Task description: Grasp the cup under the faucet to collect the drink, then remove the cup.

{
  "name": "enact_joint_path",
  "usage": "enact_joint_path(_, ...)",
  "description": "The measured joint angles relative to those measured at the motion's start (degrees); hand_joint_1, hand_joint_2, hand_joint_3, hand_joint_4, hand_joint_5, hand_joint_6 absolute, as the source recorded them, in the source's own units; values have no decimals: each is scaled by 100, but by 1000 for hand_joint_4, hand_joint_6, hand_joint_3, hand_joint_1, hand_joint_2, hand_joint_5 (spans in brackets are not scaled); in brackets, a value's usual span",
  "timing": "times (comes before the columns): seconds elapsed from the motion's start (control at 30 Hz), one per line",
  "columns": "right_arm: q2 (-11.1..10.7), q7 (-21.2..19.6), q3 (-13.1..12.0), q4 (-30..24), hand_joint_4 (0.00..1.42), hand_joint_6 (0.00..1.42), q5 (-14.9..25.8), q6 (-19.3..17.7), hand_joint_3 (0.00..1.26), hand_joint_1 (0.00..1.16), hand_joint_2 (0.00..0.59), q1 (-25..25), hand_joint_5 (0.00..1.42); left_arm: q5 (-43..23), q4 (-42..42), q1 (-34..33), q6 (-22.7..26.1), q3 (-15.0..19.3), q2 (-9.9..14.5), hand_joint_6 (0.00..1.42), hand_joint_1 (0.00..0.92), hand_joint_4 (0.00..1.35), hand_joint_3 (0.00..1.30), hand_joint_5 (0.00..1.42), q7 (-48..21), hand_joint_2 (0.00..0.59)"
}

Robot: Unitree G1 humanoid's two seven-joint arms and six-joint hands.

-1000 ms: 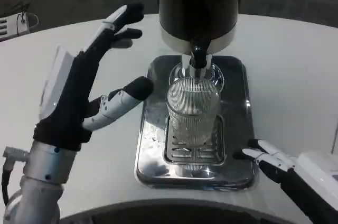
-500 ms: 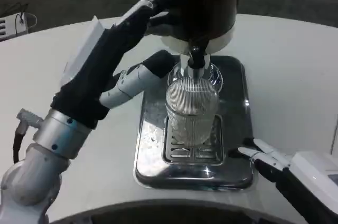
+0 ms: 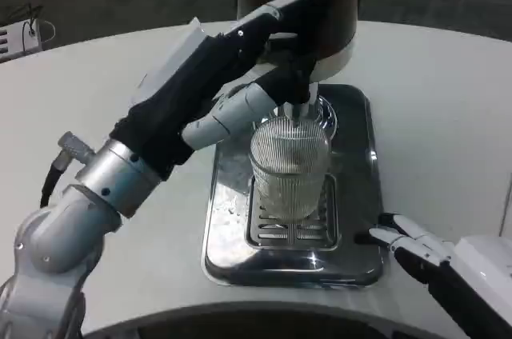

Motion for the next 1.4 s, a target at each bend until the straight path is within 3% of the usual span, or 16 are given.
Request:
enact_joint_path(0.3,8,-20,-101,-40,53,132,176,0,167,598,400,112,122,179,224,-245,98,-156,132,257,0,113,163,217,-506,58)
enact_joint_path(0.5,38,-42,-162,-42,54,131,256,0,172,594,400,121,124,225,431,-426,-76,-225,250,248,0,100,151,202,-739,57)
enact_joint_path(0.6,77,-43,-192,-42,54,107,368,32,147,586,396,119,135,305,572,-503,-274,-317,309,241,0,99,143,201,-771,29)
enact_joint_path(0.73,199,-42,-245,-34,39,73,665,247,48,568,368,82,134,647,711,-644,-613,-405,437,232,0,99,141,200,-761,14)
enact_joint_path(1.0,452,-88,-522,367,0,63,1875,1037,0,642,283,-119,100,930,1058,-875,-1088,-561,473,224,0,87,131,189,-700,0)
enact_joint_path(1.17,503,-462,-532,826,0,74,2373,1076,0,709,244,-478,79,1079,1235,-1028,-1286,-612,527,223,0,86,128,176,-696,0)
enact_joint_path(1.4,504,-980,-253,1405,0,63,2466,958,0,755,222,-843,40,1155,1353,-1111,-1452,-638,579,223,0,78,128,174,-691,0)
